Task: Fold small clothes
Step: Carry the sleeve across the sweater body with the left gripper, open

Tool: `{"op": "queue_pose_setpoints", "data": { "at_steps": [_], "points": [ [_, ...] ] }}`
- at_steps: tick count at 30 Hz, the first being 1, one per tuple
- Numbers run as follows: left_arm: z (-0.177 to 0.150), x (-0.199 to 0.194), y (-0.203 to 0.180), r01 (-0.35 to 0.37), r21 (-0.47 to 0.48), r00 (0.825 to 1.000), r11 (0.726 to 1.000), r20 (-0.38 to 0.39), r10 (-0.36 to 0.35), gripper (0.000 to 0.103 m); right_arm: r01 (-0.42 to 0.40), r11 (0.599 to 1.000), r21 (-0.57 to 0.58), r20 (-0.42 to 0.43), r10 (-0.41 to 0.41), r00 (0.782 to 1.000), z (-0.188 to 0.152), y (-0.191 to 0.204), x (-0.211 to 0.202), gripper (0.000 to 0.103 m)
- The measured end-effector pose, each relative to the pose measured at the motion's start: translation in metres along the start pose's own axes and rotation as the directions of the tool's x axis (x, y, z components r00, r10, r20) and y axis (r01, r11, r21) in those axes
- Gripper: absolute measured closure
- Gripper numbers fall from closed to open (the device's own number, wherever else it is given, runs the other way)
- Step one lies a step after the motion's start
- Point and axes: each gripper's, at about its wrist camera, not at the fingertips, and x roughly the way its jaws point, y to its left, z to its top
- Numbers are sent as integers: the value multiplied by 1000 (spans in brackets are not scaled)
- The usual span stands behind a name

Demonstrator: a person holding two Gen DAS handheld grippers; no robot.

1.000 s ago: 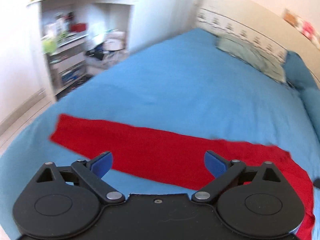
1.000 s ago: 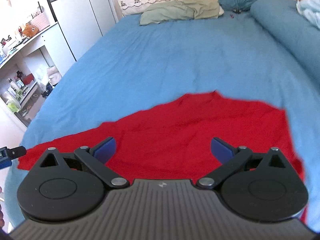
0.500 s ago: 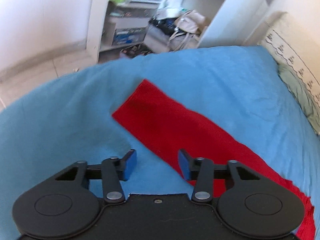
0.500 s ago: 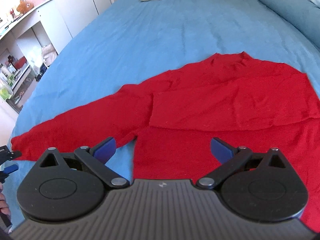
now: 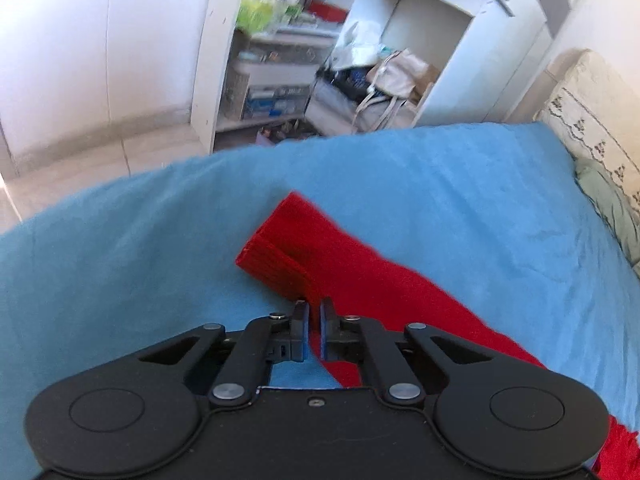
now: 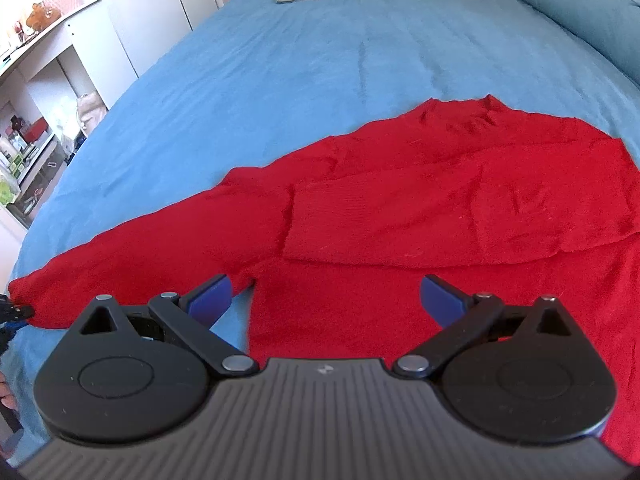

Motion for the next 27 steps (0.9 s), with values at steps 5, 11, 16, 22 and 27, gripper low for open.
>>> {"op": "queue_pose_setpoints", "data": {
  "at_steps": [5, 11, 16, 22, 27],
  "points": [
    [5, -50, -54, 58, 123, 992, 991, 105, -71, 99, -10, 999, 51, 38, 8, 999, 13, -38, -16, 0],
    [-19, -113, -178, 209, 347, 951, 914, 146, -272, 99, 7, 996, 93, 95, -16, 995, 37, -104, -49, 0],
    [-93, -147, -300, 370, 520, 884, 770, 59, -465, 99, 52, 991, 121, 135, -68, 989, 54, -179, -75, 0],
    [-226, -140, -409, 496, 646, 833, 581, -164, -528, 98, 118, 980, 162, 147, -142, 979, 59, -275, -86, 0],
    [-338, -103, -437, 511, 716, 846, 476, -320, -427, 99, 153, 969, 195, 113, -178, 978, 46, -344, -80, 0]
  ]
}}
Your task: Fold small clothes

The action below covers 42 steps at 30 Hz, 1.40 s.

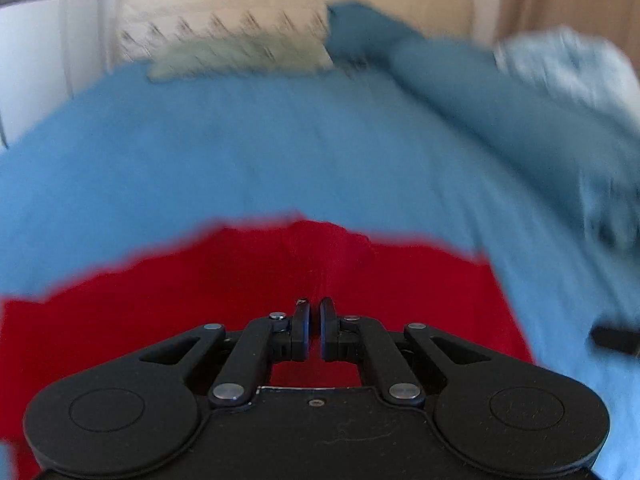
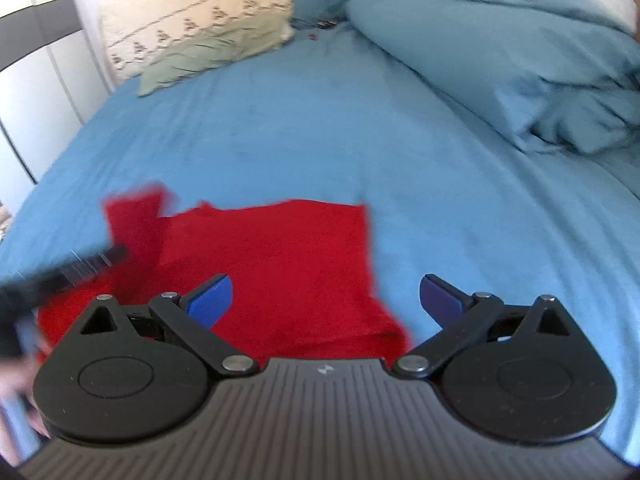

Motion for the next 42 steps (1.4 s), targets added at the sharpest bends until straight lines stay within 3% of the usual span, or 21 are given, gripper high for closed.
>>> {"op": "queue_pose_setpoints", "data": {
  "at_steps": [3, 6, 7, 8, 10, 12, 16, 20, 23, 27, 30, 33, 34, 42],
  "points": [
    [-23, 20, -15, -29, 20, 998, 999, -47, 30, 98, 3, 1000, -3, -21, -3, 1000, -5, -22, 11, 0],
    [-29, 21, -20, -39, 18, 999, 999, -34, 40, 93, -10, 1000, -4, -37, 10, 999, -10, -31, 18, 0],
    [-28, 19, -22, -33, 18, 999, 999, -30, 34, 79, -17, 1000, 0, -40, 17, 999, -11, -32, 20, 0],
    [-28, 19, -23, -13, 21, 999, 1000, -31, 13, 58, -28, 1000, 5, -44, 28, 999, -10, -32, 22, 0],
    [-27, 9, -24, 20, 33, 1000, 999, -20, -19, 45, -47, 999, 17, -45, 48, 998, -9, -26, 23, 0],
    [-27, -4, -21, 3, 58, 1000, 998, -15, -2, 43, -72, 997, 28, -47, 73, 996, 0, -15, 25, 0],
    [-30, -42, 22, -116, 36, 993, 993, -7, 116, 31, -144, 990, 9, -99, 144, 985, 11, 15, 33, 0],
    [-40, -70, 84, -279, 1, 960, 960, 4, 279, 30, -214, 975, -52, -129, 206, 970, 10, 58, 55, 0],
    [-53, -76, 132, -351, -55, 937, 935, -24, 350, 30, -230, 971, -72, -144, 218, 965, 4, 86, 80, 1],
    [-66, -69, 178, -411, -110, 911, 905, -59, 407, 31, -217, 975, -45, -175, 206, 963, -5, 103, 114, 23],
    [-73, -63, 191, -413, -120, 910, 903, -81, 405, 31, -183, 982, -52, -193, 170, 966, -12, 111, 130, 34],
    [-80, -61, 197, -401, -154, 915, 903, -103, 389, 31, -140, 985, -102, -169, 122, 978, -15, 118, 130, 59],
    [-82, -59, 197, -401, -160, 915, 902, -111, 388, 31, -133, 984, -120, -163, 113, 980, -14, 121, 127, 75],
    [-84, -61, 184, -366, -140, 930, 920, -99, 354, 31, -165, 965, -203, -15, 165, 986, 42, 133, 77, 80]
  ]
}}
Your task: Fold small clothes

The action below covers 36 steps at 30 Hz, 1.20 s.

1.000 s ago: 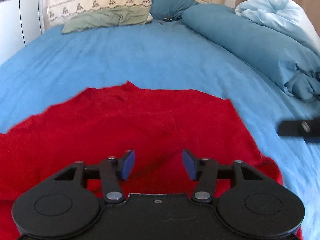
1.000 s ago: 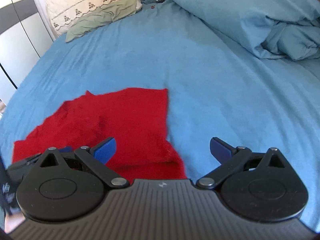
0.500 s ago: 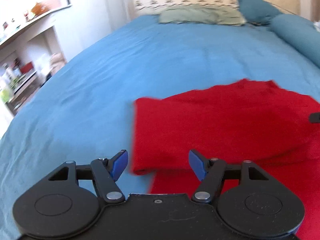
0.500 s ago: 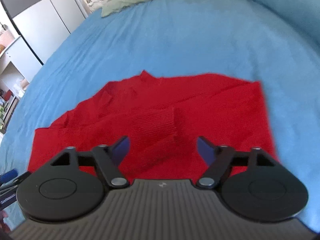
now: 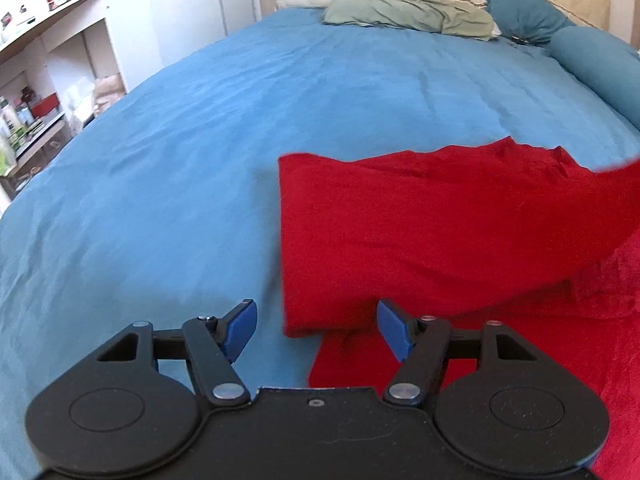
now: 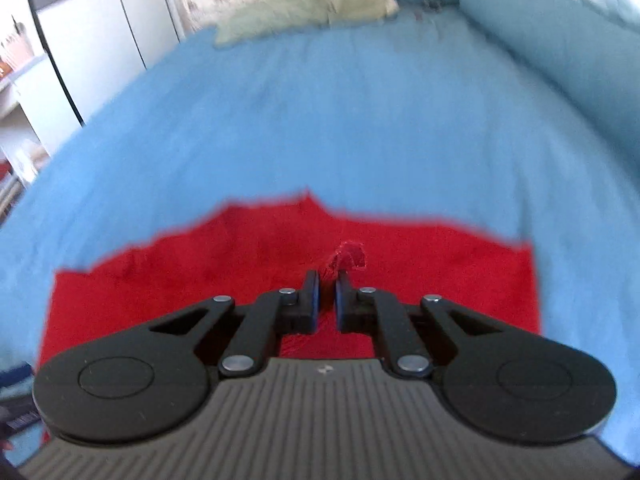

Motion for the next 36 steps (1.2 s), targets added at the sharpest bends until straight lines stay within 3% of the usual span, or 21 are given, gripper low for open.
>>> {"op": "queue_pose_setpoints", "data": {
  "at_steps": [4, 10, 17, 18, 19, 21, 24, 27, 31, 33, 36],
  "points": [
    [6, 7, 2, 13, 4, 1000, 1000, 6, -13, 31, 106, 994, -5, 70, -105, 992, 20, -29, -28, 80],
    [8, 14, 8, 16, -26, 1000, 1000, -18, -17, 30, 209, 978, 6, -49, -208, 977, -16, -82, 0, 80],
    [-1, 17, 11, -8, 10, 998, 1000, -62, 8, 30, 221, 975, 6, -167, -217, 962, -60, -101, 27, 77],
    [-1, 16, 11, -9, 7, 998, 1000, -65, 9, 30, 228, 974, 12, -166, -223, 961, -63, -101, 24, 69],
    [0, 14, 11, -15, 6, 997, 1000, -71, 15, 30, 245, 969, 14, -170, -240, 956, -64, -99, 18, 51],
    [3, 8, 8, -27, 14, 997, 1000, -69, 28, 31, 269, 963, -6, -148, -267, 952, -67, -94, 3, 29],
    [8, -5, -1, -27, 47, 999, 999, -39, 29, 32, 167, 985, -36, -89, -170, 981, -68, -78, -14, 22],
    [16, -14, -10, 10, 60, 1000, 998, -6, -10, 31, 101, 992, -81, -66, -106, 992, -72, -64, -5, 20],
    [25, -18, -24, 55, 62, 998, 997, 17, -56, 31, 134, 991, -13, -153, -135, 979, -83, -80, 30, 19],
    [29, -17, -33, 75, 73, 997, 994, 19, -77, 31, 99, 993, 59, -115, -92, 989, -89, -94, 22, 19],
    [34, -15, -47, 123, 89, 992, 988, 24, -125, 31, 99, 993, 65, -88, -93, 992, -79, -90, 7, 18]
  ]
}}
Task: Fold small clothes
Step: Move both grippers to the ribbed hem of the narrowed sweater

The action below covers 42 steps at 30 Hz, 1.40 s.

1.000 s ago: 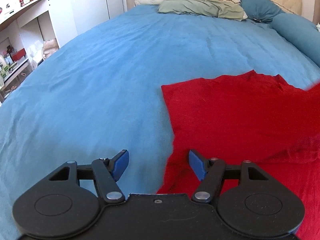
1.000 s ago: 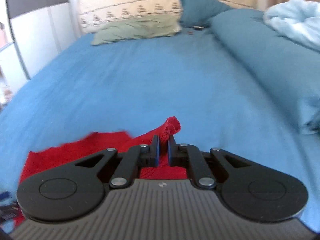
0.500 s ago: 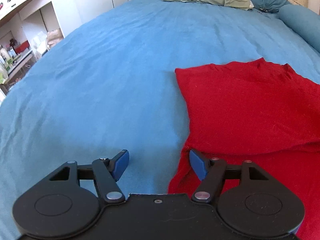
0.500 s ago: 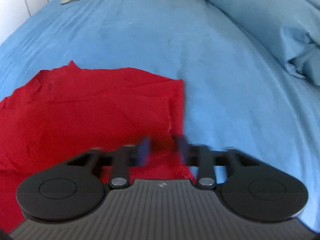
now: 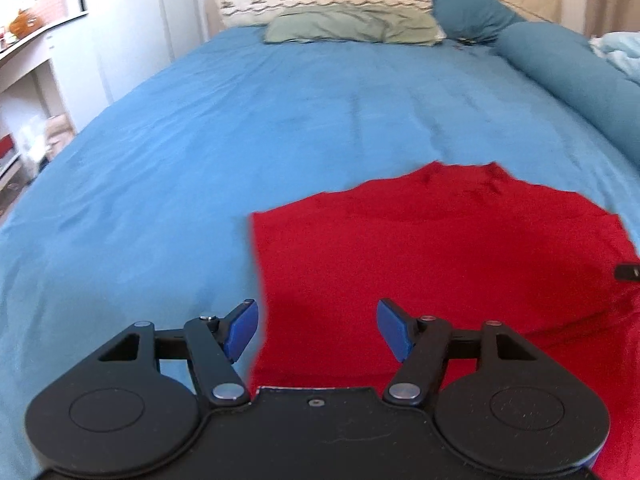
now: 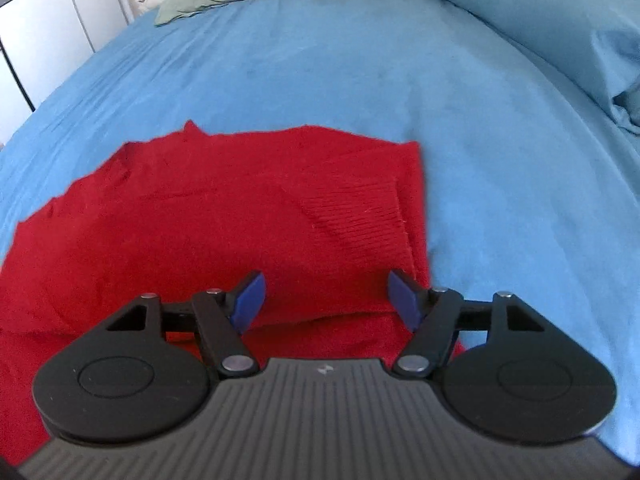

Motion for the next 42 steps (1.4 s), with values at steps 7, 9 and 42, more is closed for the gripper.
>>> {"op": "queue_pose_setpoints", "data": {
  "at_steps": [7, 9, 42],
  "points": [
    [-15, 18, -33, 51, 51, 998, 997, -37, -50, 31, -53, 996, -75, 63, 58, 996, 31, 13, 28, 10],
    [-21, 29, -31, 47, 22, 996, 999, -71, -45, 31, -37, 999, -34, -3, 37, 999, 33, 0, 56, 10],
    [-112, -190, 56, -2, -42, 998, 999, 69, 5, 2, -5, 993, -117, 141, 21, 990, -97, -53, -242, 0]
  ]
}}
